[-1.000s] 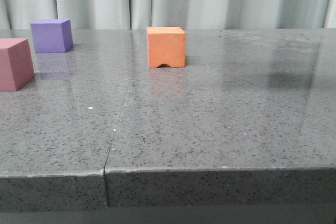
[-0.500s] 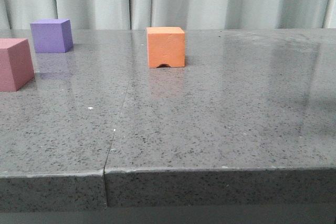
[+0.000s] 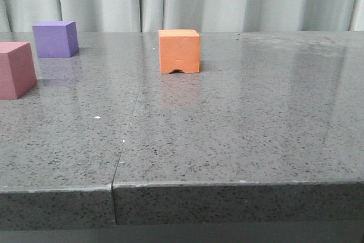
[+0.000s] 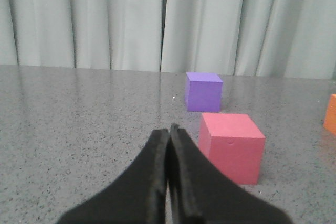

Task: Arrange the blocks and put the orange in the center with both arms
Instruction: 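Move the left gripper toward the orange cube at the center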

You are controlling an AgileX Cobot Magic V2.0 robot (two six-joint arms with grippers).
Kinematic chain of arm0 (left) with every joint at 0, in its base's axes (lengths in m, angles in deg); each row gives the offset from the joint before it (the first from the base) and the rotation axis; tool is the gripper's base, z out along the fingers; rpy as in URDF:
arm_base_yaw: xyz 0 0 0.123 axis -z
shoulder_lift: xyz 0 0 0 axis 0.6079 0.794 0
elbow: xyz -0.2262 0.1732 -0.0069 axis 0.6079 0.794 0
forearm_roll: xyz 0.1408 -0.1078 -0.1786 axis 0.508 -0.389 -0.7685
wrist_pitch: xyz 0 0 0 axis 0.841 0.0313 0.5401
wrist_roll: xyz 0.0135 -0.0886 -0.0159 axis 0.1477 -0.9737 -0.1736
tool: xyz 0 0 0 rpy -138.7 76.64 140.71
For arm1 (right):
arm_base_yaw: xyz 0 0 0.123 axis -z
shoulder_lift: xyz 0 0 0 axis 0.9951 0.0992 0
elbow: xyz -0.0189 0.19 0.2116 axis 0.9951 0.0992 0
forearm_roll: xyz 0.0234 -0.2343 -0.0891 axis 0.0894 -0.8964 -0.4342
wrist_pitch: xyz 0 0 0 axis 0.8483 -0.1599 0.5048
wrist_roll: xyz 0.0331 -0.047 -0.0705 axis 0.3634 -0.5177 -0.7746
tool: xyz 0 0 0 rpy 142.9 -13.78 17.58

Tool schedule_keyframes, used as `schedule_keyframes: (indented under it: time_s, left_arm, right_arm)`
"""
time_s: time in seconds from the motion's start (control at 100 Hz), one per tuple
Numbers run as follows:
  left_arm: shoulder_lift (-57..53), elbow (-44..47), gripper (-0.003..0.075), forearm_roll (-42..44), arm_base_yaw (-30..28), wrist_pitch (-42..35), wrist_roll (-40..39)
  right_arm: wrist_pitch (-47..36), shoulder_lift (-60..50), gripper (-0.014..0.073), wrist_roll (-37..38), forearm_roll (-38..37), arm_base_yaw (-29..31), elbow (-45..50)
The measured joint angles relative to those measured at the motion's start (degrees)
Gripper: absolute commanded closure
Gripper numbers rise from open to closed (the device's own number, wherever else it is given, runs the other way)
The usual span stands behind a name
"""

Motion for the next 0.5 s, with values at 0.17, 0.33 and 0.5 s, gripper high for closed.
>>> schedule_keyframes:
  time_s: [0.17, 0.33, 0.5]
  left_arm:
    - [4.25, -5.93, 0.0741, -0.13, 0.0, 4.74, 0.0]
    - [10.65, -12.15, 0.0741, -0.15, 0.0, 8.31, 0.0]
    - [19.69, -19.85, 0.0741, -0.15, 0.0, 12.57, 0.0]
  right_arm:
    - [-0.03, -6.87, 0.0663, -0.05, -0.09, 0.0, 3.8]
    - [-0.13, -9.93, 0.0663, -0.05, -0.09, 0.0, 4.8]
    - [-0.13, -10.07, 0.0663, -0.05, -0.09, 0.0, 4.8]
